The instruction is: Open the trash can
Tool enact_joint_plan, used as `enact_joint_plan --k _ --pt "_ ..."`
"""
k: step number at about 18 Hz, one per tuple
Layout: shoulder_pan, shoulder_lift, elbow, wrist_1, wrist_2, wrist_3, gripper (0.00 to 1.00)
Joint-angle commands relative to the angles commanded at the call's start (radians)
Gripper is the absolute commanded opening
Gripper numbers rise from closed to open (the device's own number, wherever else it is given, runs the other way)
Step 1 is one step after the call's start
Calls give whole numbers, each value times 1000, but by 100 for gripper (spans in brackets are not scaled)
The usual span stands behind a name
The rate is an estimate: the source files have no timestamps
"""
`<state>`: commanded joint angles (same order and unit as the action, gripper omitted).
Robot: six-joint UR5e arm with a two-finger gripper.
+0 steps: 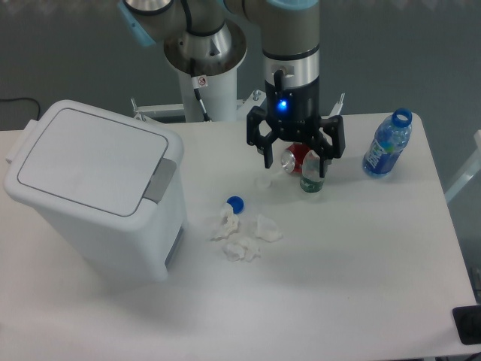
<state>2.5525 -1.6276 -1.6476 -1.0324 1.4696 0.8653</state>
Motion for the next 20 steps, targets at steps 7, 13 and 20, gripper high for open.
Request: enact_joint_plan --k 7,13,20 --pt "-5 -49 84 3 -96 -213 100" --pt "-69 -90 130 5 -106 -296 100" --pt "-86 -78 150 5 -205 -333 100"
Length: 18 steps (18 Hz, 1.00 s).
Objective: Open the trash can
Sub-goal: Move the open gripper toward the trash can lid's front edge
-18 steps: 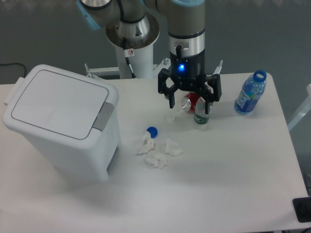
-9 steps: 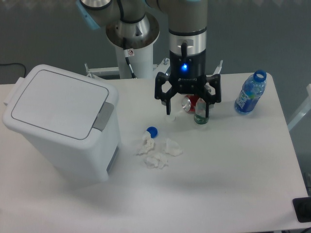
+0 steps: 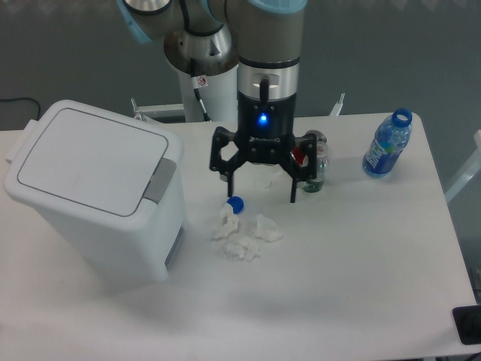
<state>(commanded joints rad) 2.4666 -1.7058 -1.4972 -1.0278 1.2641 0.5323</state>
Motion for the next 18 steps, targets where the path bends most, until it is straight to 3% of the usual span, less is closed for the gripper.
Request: enact_joint_plan --k 12,18 --pt "-34 8 -6 -2 -22 8 100" --pt "-77 12 -41 -3 -20 9 100"
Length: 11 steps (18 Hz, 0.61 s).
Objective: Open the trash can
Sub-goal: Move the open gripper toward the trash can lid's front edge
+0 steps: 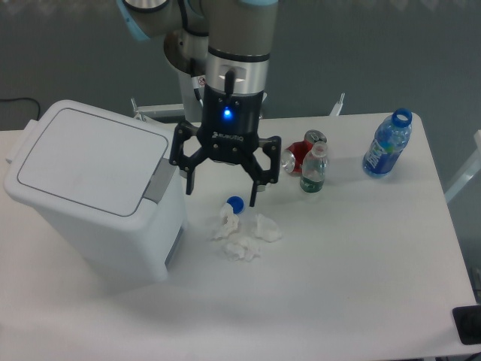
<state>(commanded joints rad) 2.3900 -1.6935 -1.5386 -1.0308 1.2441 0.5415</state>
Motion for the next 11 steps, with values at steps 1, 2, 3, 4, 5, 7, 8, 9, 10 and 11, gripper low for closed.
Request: enact_joint_plan --k 1,2,3,4,5,7,8,9,10,11 --pt "-6 0 -8 2 2 0 100" --pt "-9 3 -11 2 2 -2 100" --pt "-9 6 -14 2 0 2 100" --pt "-9 6 -15 3 0 2 100" --pt "-9 6 -15 3 0 3 100" --pt "-9 6 -17 3 0 3 100" --pt "-9 6 -21 3 0 2 100" --pt "-9 8 -25 3 0 3 100" --pt "-11 8 -31 3 0 3 100" --pt "-12 11 -35 5 0 5 100"
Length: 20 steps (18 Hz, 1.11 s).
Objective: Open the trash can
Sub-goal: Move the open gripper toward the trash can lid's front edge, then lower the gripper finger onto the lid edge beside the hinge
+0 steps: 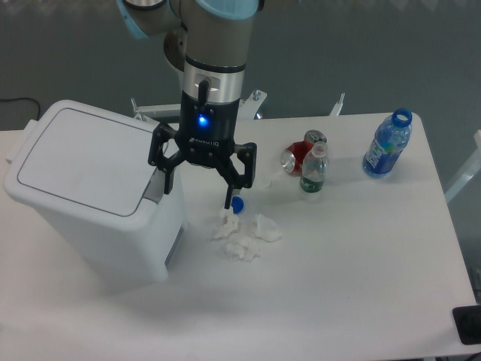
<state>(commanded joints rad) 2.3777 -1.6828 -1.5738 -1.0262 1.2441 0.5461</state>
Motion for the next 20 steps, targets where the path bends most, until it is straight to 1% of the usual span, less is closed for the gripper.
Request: enact_joint_plan --k 2,6,20 --pt "-2 5 -5 -2 0 0 100" --pt "0 22 -34 0 -5 0 100" --pt "-8 23 -35 0 -9 -3 100"
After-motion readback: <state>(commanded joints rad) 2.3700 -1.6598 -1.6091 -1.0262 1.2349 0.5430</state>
